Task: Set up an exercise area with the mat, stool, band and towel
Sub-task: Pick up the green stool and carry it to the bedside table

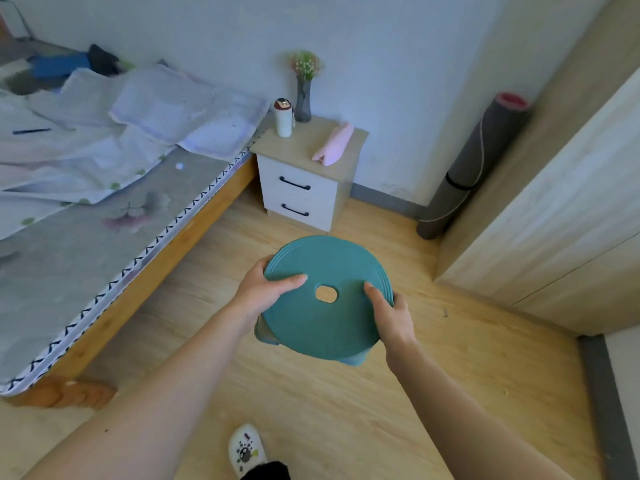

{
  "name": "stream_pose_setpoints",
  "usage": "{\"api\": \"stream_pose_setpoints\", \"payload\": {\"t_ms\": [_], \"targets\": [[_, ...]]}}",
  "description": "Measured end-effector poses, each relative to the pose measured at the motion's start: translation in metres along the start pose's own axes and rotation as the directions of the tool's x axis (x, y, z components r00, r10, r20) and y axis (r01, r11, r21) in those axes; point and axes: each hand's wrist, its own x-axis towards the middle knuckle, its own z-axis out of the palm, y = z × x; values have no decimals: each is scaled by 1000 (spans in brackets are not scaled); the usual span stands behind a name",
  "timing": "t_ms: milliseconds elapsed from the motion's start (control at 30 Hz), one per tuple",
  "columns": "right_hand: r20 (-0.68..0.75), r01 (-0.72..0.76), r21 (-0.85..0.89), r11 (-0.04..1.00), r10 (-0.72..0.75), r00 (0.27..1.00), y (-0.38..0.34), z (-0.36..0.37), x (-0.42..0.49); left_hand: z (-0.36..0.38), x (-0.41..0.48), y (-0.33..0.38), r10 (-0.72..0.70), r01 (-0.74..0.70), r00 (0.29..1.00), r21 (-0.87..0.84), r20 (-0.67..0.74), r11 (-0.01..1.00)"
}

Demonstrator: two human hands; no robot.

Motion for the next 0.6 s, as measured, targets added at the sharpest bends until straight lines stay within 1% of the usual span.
{"api": "stream_pose_setpoints", "payload": {"t_ms": [100, 200, 300, 433, 500, 533, 600], "targets": [[-5, -1, 25, 1000, 1, 1000, -27, 43, 22, -32, 44, 15, 7, -7, 1000, -23, 23, 1000], [-11, -32, 30, 999, 33, 999, -49, 77, 43, -54, 84, 27, -23, 24, 999, -22, 24, 999], [-31, -57, 37, 998, 58, 998, -71, 102, 75, -68, 127, 42, -51, 51, 998, 6, 33, 999], [-39, -86, 69, 994, 89, 995, -98, 128, 124, -75, 183, 61, -47, 46, 998, 27, 45, 999], [-50, -132, 114, 985, 139, 989, -109, 139, 148, -77, 212, 69, -63, 61, 996, 51, 58, 997], [-53, -160, 159, 974, 170, 984, -118, 150, 178, -77, 244, 76, -70, 66, 995, 53, 72, 996], [-63, -218, 256, 942, 242, 968, -121, 158, 202, -79, 265, 80, -95, 89, 993, 87, 66, 992]]}}
